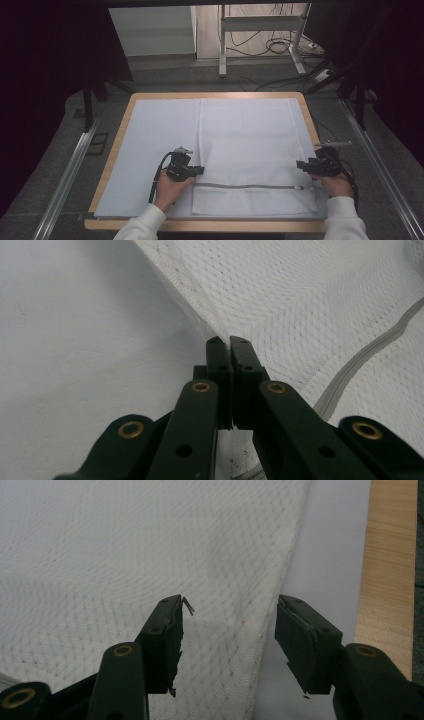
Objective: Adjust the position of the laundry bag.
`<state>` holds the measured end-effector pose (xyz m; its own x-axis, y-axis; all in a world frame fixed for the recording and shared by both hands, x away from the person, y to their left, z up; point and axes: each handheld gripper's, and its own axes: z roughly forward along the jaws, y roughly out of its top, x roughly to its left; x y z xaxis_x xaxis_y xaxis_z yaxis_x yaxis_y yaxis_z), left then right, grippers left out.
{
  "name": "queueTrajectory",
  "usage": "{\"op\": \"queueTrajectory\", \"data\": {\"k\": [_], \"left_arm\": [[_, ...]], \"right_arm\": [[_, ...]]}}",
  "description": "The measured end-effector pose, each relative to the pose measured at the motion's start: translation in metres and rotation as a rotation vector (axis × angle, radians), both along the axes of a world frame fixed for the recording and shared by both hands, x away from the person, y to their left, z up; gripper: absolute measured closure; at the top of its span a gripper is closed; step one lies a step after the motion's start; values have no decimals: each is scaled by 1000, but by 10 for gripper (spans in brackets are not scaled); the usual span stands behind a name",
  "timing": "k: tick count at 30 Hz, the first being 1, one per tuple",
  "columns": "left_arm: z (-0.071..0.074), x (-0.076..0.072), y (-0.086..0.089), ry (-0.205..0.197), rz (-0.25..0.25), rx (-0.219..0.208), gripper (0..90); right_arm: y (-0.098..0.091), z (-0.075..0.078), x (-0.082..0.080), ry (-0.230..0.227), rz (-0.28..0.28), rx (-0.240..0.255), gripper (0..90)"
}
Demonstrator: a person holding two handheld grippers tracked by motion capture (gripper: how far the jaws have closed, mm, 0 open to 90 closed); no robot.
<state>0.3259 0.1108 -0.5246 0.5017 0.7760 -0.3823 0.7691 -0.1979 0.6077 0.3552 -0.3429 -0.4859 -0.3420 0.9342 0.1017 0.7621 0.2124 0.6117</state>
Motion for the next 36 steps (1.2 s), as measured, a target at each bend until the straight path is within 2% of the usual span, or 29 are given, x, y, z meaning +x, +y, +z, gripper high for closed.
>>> {"op": "queueTrajectory", "data": {"k": [5,19,22,24,36], "left_arm": [[0,0,0,-1,-1,2,891],[0,-1,0,-1,-2,4,890],[0,-1,0,-4,-2,-1,890],[1,-1,1,-4,-1,-3,890],[1,0,3,0,-1,-4,891]], "right_arm": [[-3,-6,3,26,-9,0,481],[-2,-13,9,54,-10,-38,738],[1,-13,9,61,6,-44,826],[2,-13,8,60,9,-45,851],[0,-14,8,57,1,-30,866]]}}
